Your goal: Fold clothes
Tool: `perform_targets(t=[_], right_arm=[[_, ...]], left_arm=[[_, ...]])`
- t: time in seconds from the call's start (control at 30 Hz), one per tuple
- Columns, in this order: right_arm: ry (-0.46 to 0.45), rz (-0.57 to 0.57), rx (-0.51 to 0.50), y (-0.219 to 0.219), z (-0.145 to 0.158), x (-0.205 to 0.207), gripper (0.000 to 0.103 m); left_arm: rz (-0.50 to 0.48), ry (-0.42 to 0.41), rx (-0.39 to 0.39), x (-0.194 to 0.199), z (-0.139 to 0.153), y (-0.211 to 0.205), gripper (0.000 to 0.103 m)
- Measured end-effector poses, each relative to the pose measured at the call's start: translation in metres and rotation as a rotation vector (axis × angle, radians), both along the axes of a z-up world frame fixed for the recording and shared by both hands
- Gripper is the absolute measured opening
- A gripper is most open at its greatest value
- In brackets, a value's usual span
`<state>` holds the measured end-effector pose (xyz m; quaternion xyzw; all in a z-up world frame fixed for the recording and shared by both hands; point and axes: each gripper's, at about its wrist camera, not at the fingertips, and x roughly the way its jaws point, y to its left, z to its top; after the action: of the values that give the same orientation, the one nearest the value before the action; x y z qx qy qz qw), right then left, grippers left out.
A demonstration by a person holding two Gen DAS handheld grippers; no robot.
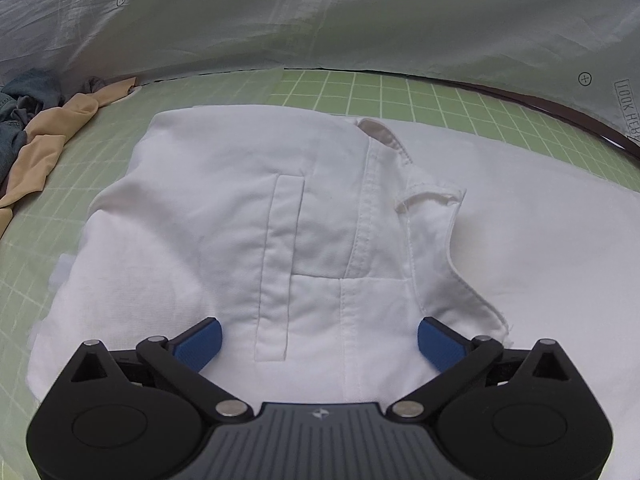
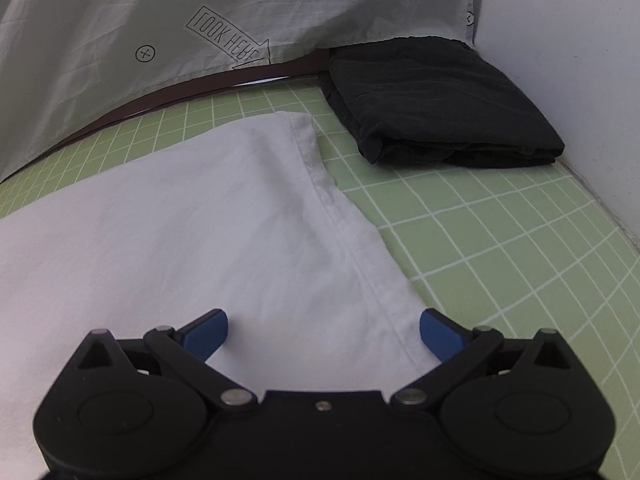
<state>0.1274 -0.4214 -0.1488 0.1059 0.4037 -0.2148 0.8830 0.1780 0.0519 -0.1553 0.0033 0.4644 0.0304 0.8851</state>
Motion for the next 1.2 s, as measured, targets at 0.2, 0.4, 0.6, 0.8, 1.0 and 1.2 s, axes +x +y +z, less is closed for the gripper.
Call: perform_targets(t=[0.2, 0.4, 0.6, 0.8, 1.0, 1.2], right_arm=[[-0.043, 0.017, 0.056, -0.018, -0.007, 0.021, 0.103], [-0.046, 0.085, 0.012, -0.010, -0.011, 0.033, 0.103], [-0.060, 0.184, 0.010, 0.001, -0.011, 0.032, 0.103], [-0.056, 0.279, 0.025, 0.010, -0.002, 0.029, 0.069], [-0.004, 0.328, -0.105, 0.053, 0.000, 0.031, 0.018], [0.091, 0.280, -0.180, 0.069, 0.012, 0.043, 0.015]], left_arm=[[0.008, 0.014, 0.003, 0.004, -0.001, -0.001, 0.103], [0.015, 0.019, 0.011, 0.007, -0.002, -0.004, 0.103], [0.023, 0.017, 0.018, 0.009, -0.003, -0.005, 0.103], [0.027, 0.012, 0.019, 0.009, -0.005, -0.005, 0.103], [0.021, 0.034, 0.011, 0.012, -0.003, -0.003, 0.103], [-0.035, 0.068, -0.010, 0.020, 0.004, 0.001, 0.102]])
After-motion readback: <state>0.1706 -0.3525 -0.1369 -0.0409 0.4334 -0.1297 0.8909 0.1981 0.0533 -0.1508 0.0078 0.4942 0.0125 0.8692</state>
